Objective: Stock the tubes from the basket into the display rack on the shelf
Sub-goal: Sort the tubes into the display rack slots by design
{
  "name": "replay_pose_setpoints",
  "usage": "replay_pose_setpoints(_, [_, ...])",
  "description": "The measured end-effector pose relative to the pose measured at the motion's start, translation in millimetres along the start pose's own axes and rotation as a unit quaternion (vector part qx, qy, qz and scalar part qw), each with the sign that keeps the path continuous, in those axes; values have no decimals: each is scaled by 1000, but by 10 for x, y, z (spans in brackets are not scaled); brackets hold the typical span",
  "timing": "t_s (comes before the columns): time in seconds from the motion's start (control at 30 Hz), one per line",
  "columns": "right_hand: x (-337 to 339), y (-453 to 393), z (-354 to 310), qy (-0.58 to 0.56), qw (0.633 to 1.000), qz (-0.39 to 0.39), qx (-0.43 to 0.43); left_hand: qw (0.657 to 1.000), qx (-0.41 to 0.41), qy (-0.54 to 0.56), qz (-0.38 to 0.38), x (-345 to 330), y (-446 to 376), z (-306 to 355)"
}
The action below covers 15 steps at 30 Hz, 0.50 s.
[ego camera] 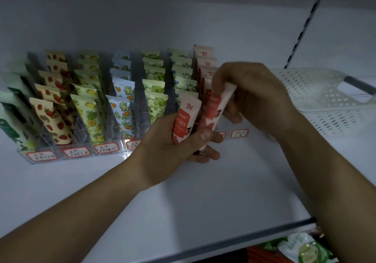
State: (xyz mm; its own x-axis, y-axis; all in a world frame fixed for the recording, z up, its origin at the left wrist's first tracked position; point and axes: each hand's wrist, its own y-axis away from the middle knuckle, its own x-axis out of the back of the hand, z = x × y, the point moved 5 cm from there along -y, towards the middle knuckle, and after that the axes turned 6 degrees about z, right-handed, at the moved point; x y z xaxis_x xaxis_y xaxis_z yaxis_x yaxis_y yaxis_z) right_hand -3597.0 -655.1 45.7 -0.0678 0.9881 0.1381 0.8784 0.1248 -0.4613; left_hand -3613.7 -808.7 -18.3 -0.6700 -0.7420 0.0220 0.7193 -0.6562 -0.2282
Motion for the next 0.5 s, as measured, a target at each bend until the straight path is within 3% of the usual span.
replay_pose_setpoints(0.1, [20,-1,-48,36,998,12,47,999,-9,-13,31,36,0,14])
replay_pose_setpoints(0.27, [-10,-7,24,126,991,42,27,994,-34,-50,87,84,-17,42])
replay_pose_setpoints(0.33, [26,-14,5,149,984,91,42,992,-30,-62,105,101,-17,42])
replay_pose_setpoints(0.43, [179,-4,-78,173,963,191,83,978,-46,-167,118,133,-6,35])
replay_pose_setpoints(0.5, [226,17,-131,213,947,212,115,957,-66,-259,114,156,11,32])
